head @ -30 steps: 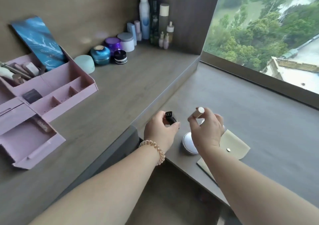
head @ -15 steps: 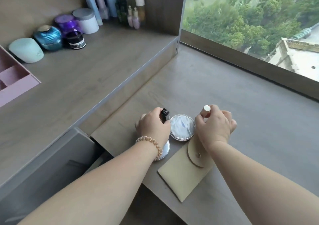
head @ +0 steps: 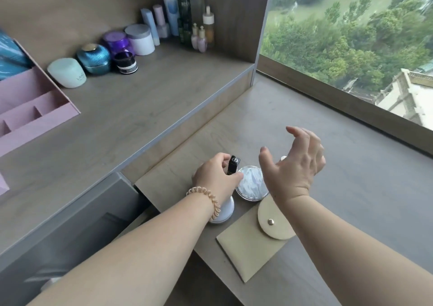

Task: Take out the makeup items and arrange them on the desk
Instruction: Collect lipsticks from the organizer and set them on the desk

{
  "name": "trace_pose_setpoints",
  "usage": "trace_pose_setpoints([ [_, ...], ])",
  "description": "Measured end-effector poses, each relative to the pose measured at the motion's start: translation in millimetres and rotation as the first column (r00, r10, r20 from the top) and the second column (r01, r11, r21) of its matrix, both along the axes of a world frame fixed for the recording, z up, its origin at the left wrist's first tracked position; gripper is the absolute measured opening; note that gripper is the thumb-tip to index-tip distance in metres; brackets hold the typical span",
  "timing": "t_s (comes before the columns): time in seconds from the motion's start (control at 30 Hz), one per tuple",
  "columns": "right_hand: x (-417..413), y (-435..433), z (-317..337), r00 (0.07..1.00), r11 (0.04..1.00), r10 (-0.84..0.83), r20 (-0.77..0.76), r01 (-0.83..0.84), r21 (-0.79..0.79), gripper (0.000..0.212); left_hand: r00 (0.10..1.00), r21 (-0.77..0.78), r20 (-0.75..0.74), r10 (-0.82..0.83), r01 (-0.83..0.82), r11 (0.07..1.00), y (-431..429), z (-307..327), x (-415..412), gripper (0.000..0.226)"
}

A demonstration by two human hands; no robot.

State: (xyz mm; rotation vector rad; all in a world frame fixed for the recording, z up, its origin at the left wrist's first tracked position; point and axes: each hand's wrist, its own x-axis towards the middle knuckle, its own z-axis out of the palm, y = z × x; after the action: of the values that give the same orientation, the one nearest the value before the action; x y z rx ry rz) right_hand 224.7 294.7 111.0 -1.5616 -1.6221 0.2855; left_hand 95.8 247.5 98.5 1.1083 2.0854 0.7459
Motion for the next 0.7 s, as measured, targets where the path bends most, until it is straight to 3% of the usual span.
trace_pose_setpoints([
  [0.07,-27,1,20,0.996,0.993,0.083,-0.041,-0.078,0.092,0.05,0.999,0.015,-0.044,-0.017,0.018,1.0,-5,14,-8,0.051],
  [0.17,-73,-2,46,0.98,0.974,0.174,-0.093,-0.157,0.165,0.047,0.991,0.111,-0.133,0.019,-0.004,0.994,-16,40,-31,0.049],
  [0.3,-143,-24,62,0.944,0.946,0.295,-0.145,-0.267,0.182,0.049,0.926,0.45,-0.282,0.252,-0.104,0.887,-43,75,-87,0.035],
  [0.37,-183,-40,66,0.921,0.925,0.363,-0.142,-0.337,0.176,0.051,0.854,0.543,-0.373,0.362,-0.115,0.832,-62,88,-125,0.035],
  [0.53,-284,-86,73,0.841,0.844,0.531,-0.103,-0.514,0.153,0.054,0.661,0.626,-0.529,0.533,-0.12,0.771,-119,113,-226,0.04],
  [0.7,-363,-119,76,0.738,0.722,0.674,0.023,-0.665,0.192,0.052,0.532,0.52,-0.662,0.528,-0.183,0.835,-170,120,-307,0.043],
])
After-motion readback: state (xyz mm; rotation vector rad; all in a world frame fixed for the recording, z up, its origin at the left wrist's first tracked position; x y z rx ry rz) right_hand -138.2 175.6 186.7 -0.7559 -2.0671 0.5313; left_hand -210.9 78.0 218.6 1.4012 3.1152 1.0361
